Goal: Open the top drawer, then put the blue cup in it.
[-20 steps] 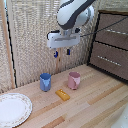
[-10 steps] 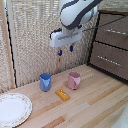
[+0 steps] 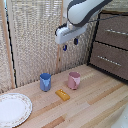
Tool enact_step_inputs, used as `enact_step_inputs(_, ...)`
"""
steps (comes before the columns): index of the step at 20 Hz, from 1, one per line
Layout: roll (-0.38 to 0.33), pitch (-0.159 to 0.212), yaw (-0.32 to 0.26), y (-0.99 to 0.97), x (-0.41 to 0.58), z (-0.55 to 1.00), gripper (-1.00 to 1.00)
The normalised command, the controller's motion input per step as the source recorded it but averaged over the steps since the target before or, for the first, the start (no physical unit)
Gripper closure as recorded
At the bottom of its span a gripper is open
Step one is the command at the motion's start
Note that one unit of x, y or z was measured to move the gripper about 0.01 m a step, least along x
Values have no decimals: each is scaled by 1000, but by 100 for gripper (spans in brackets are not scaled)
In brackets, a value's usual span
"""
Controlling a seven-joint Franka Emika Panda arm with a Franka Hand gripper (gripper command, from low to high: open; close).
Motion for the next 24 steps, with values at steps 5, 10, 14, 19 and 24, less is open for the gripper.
enact_step_inputs(5,-375,-18,75,-294,-19,0,-100)
enact_step_inputs(10,-375,0,43,-275,0,0,-100)
enact_step_inputs(14,-375,-1,58,-259,0,0,-100)
enact_step_inputs(19,-375,-38,84,-254,-2,0,-100)
enact_step_inputs(24,-375,-66,107,-256,-10,0,-100)
